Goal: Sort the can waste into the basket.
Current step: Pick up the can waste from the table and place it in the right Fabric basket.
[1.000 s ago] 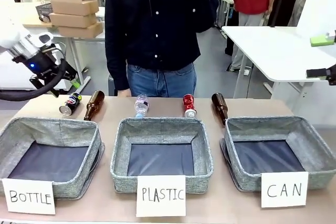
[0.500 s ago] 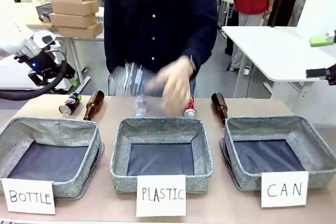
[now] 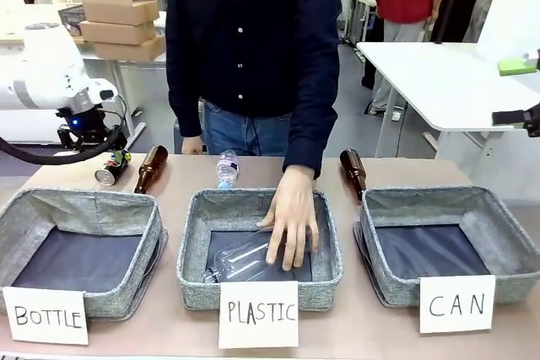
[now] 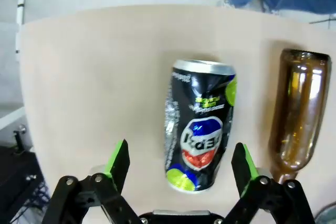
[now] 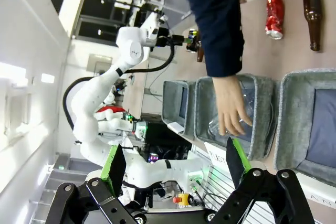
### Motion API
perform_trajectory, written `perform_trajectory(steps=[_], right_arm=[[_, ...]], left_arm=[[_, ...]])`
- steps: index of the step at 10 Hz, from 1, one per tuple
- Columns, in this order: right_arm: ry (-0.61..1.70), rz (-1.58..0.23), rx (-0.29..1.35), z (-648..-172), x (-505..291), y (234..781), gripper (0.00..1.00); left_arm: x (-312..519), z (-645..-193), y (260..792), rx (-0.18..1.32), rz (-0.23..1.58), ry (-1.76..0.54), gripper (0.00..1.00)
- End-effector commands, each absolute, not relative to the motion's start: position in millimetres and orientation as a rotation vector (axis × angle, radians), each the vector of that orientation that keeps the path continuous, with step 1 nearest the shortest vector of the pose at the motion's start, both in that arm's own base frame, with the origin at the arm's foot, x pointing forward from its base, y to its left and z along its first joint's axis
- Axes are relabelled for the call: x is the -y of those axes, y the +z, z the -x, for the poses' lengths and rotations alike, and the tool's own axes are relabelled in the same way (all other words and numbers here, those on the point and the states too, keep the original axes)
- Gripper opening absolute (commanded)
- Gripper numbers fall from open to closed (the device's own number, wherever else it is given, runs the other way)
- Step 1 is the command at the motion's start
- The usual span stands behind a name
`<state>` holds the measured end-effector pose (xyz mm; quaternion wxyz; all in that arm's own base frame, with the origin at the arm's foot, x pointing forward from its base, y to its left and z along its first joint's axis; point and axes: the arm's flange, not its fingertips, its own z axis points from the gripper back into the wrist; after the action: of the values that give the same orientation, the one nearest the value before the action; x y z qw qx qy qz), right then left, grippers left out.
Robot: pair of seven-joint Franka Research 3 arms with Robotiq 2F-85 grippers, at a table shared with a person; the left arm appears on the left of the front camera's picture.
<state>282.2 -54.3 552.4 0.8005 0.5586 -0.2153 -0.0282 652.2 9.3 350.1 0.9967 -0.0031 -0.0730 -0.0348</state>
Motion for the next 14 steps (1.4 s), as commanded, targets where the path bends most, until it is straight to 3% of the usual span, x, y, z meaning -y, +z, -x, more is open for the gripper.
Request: perform_trajectory(steps=[1, 4, 5, 6, 7, 8, 9, 12, 14], right_arm=[[-0.037, -1.213, 0.485, -286, 54, 555, 1.00], [-0.037, -1.213, 0.485, -286, 54, 555, 1.00], [-0.037, -1.213, 0.485, -286, 54, 555, 1.00], [-0.037, -1.213, 0.485, -286, 54, 555, 1.00], [-0.037, -1.213, 0.485, -286, 54, 555, 1.00], [-0.037, -1.213, 0.485, -286, 54, 555, 1.00], [-0.037, -1.213, 0.485, -286, 54, 555, 1.00], [-0.037, -1.213, 0.485, -286, 54, 555, 1.00], [-0.037, -1.213, 0.485, -286, 54, 555, 1.00]], left_arm=[[-4, -666, 346, 0.092, 0.005, -0.092, 1.00], [3, -673, 325, 0.050, 0.013, -0.100, 1.00], [7, -672, 324, 0.090, 0.025, -0.147, 0.42], [10, -670, 325, 0.117, 0.025, -0.157, 0.41], [9, -670, 325, 0.121, 0.019, -0.160, 0.00], [9, -669, 326, 0.121, 0.015, -0.150, 0.35], [11, -669, 326, 0.123, 0.018, -0.143, 0.00], [6, -665, 334, 0.146, 0.067, -0.100, 0.03], [-6, -640, 378, 0.248, 0.195, -0.114, 0.03]])
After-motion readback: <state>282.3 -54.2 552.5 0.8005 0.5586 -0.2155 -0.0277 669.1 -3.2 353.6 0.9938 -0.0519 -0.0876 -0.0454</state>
